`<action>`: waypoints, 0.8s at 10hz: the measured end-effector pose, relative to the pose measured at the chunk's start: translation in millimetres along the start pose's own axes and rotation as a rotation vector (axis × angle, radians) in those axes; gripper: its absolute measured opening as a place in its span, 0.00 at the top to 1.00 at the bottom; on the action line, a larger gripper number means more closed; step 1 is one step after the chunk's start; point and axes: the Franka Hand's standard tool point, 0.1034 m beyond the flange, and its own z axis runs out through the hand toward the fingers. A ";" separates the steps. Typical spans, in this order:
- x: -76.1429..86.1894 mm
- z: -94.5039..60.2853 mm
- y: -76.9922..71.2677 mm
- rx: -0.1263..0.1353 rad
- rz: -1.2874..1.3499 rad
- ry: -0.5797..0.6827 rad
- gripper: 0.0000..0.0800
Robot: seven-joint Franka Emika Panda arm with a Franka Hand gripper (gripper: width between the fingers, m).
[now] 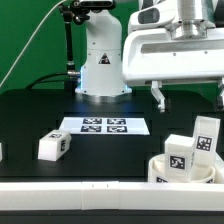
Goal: Assemble stool
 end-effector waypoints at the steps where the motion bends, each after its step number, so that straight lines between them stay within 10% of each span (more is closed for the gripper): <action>1: -1.8 0.8 -0.2 0.000 0.002 -0.024 0.19; 8: -4.2 1.1 -0.2 0.004 0.141 -0.425 0.19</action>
Offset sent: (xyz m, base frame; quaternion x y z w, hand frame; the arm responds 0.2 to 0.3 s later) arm 0.0087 0.0016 -0.0003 -0.0061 -0.1508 0.1632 0.9750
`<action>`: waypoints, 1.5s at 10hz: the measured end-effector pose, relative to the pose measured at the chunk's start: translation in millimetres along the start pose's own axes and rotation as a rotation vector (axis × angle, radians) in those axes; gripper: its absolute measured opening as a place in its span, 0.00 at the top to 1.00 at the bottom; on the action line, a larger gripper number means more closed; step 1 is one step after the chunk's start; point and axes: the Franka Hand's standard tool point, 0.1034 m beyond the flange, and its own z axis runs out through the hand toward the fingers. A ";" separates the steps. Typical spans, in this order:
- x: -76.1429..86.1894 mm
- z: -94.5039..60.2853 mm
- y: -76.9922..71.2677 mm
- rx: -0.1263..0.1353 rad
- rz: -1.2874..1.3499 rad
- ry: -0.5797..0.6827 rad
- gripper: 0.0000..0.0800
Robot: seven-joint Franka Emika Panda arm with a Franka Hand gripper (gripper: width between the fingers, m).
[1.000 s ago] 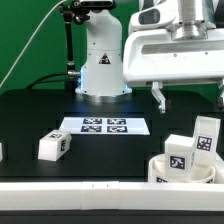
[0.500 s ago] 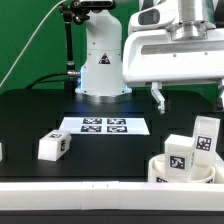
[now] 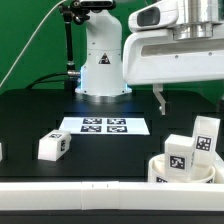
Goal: Assemble stool
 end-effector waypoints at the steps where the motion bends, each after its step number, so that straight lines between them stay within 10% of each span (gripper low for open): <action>1: -0.6 2.0 0.9 -0.010 0.075 -0.037 0.19; 15: -3.8 27.0 -14.4 -0.069 0.384 -0.048 0.19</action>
Offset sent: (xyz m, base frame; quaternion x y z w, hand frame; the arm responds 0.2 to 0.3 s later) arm 0.0000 0.0000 0.0000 0.0000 0.0000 0.0000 1.0000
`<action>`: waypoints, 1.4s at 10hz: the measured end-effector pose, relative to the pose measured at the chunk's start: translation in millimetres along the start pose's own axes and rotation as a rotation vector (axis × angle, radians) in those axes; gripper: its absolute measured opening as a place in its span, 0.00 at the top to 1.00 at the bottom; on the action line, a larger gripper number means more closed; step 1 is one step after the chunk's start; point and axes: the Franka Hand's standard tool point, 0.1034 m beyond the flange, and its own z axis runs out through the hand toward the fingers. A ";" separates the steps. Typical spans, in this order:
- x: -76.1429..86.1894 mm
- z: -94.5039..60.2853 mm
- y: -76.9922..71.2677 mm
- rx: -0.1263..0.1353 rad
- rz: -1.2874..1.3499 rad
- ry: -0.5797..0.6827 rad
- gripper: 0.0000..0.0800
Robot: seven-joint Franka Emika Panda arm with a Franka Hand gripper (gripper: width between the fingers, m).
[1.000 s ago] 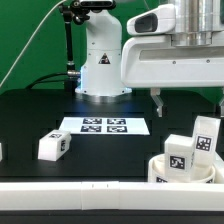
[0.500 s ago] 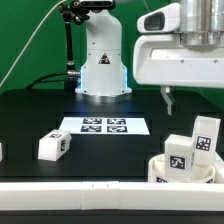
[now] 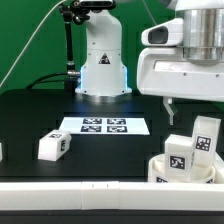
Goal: Assemble stool
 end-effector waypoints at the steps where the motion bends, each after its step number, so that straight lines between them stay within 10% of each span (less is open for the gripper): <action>1: 0.9 -0.1 1.1 0.000 -0.033 -0.001 0.30; 4: 0.7 -0.1 0.7 0.000 -0.027 0.000 0.58; 7: 0.7 0.0 0.2 0.005 0.035 0.001 0.58; 11: -0.4 0.3 -0.9 0.165 0.648 0.068 0.58; 14: -0.7 0.0 -2.2 0.183 0.768 0.049 0.58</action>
Offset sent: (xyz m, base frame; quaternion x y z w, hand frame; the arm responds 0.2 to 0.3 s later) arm 0.0000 0.0000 0.0000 0.0000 0.0000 0.0000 1.0000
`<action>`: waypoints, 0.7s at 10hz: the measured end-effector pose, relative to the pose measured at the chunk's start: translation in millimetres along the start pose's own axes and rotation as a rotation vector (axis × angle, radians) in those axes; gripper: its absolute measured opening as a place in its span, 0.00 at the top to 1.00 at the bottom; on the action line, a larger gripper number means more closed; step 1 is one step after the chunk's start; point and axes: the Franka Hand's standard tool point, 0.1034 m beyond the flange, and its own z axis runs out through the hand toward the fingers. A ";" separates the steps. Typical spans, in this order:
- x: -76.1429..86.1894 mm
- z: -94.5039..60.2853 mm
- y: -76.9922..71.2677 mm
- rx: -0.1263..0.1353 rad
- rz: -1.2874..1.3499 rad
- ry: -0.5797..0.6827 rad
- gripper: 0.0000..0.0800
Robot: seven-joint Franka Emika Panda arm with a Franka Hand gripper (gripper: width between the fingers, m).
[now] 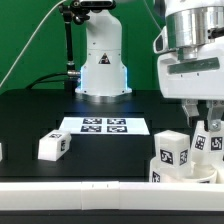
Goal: Assemble stool
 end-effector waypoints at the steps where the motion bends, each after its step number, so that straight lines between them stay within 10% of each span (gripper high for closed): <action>1: -0.1 0.1 0.1 0.001 0.038 -0.003 0.58; 5: 4.1 2.2 -4.6 0.086 0.408 -0.052 0.58; 7: 2.0 2.5 -4.4 0.086 0.509 -0.062 0.58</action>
Offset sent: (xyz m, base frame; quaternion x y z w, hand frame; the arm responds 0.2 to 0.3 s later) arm 0.0023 0.0094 -0.0105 0.0452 -0.0963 0.2897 0.9512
